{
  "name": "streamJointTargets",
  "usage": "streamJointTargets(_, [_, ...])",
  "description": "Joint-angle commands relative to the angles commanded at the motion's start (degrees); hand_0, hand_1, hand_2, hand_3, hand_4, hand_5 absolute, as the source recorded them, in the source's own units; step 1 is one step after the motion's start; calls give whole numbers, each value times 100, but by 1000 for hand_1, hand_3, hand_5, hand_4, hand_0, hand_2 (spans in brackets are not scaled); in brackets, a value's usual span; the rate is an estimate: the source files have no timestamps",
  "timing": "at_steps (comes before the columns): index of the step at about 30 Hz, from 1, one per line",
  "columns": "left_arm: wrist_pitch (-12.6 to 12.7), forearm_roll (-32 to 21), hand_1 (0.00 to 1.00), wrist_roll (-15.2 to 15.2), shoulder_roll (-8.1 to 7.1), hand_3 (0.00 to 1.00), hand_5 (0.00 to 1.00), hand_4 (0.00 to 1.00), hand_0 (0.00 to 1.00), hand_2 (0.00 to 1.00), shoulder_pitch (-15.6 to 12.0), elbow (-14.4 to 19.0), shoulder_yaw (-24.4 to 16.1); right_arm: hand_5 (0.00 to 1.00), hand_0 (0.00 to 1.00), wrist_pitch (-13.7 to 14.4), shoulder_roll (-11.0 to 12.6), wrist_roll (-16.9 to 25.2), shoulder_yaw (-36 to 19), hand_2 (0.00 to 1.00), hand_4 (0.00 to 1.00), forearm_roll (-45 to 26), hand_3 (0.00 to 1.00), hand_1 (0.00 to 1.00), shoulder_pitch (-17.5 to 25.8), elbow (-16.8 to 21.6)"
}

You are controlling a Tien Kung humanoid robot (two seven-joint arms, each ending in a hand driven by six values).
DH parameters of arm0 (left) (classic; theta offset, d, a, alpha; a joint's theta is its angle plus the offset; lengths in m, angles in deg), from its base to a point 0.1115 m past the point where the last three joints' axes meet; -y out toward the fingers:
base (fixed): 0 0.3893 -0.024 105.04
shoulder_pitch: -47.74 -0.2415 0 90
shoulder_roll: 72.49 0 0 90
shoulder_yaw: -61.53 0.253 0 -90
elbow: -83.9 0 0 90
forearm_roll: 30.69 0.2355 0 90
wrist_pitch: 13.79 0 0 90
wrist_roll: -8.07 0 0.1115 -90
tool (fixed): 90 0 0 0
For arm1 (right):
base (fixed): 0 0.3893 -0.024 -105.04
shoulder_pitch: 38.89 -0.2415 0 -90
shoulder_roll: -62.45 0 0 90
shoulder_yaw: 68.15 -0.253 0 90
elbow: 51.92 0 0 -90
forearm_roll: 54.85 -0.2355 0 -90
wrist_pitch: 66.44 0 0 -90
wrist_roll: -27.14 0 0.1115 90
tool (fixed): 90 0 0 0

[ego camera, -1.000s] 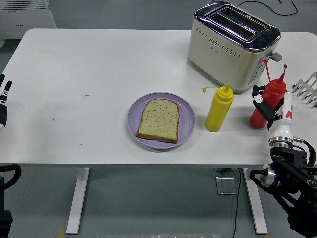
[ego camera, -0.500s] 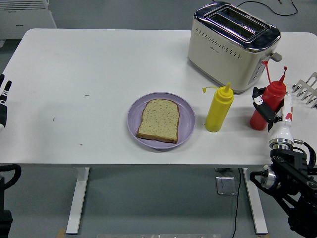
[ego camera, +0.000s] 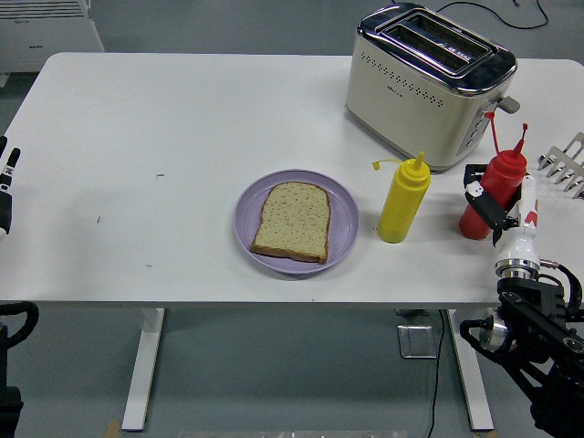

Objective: Pick up the cup,pour liquid into bread,place the cup on the desk

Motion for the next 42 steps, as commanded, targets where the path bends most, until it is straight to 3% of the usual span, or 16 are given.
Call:
streamJointTargets(5, [-1, 0, 843, 1, -1, 743, 998, 666, 834, 857, 7, -1, -2, 65, 499, 0, 13, 10, -5, 540, 671, 69, 654, 517, 69, 62])
streamJointTargets(6, [-1, 0, 843, 1, -2, 746, 998, 668, 835, 858, 8, -1, -2, 73, 656, 0, 16, 10, -6, 668, 691, 76, 819, 626, 77, 69])
streamJointTargets(11, [-1, -1, 843, 2, -5, 746, 998, 668, 835, 858, 12, 1, -5, 73, 656, 0, 53, -8, -46, 668, 691, 162, 819, 626, 171, 141])
streamJointTargets(12, [-1, -2, 844, 2, -6, 747, 998, 667, 835, 859, 12, 1, -5, 84, 723, 0, 66, -21, -57, 751, 708, 193, 907, 682, 198, 165])
streamJointTargets(17, [-2, -2, 844, 3, -9, 747, 998, 667, 835, 859, 12, 1, 5, 84, 723, 0, 107, -62, -118, 751, 708, 309, 907, 682, 302, 262])
streamJointTargets(18, [-2, -1, 844, 3, -10, 748, 998, 667, 835, 860, 12, 1, 6, 103, 850, 0, 112, -68, -127, 893, 749, 328, 998, 791, 316, 275])
streamJointTargets(23, [-4, 1, 844, 2, -10, 748, 998, 667, 835, 860, 8, -1, 28, 103, 850, -159, 128, -175, -221, 893, 749, 478, 998, 791, 413, 346])
streamJointTargets(24, [-4, 1, 844, 2, -11, 748, 998, 667, 835, 859, 6, -1, 31, 116, 903, -189, 130, -188, -241, 959, 763, 495, 998, 847, 431, 359])
streamJointTargets(29, [-1, 2, 844, 3, -13, 748, 998, 667, 835, 859, -8, 1, 38, 116, 903, -317, 163, -257, -328, 959, 763, 612, 998, 847, 542, 475])
streamJointTargets(42, [-1, -1, 844, 1, -25, 749, 998, 666, 837, 860, -28, 2, 84, 144, 949, -631, 358, -425, -872, 998, 790, 1029, 998, 887, 1088, 1218])
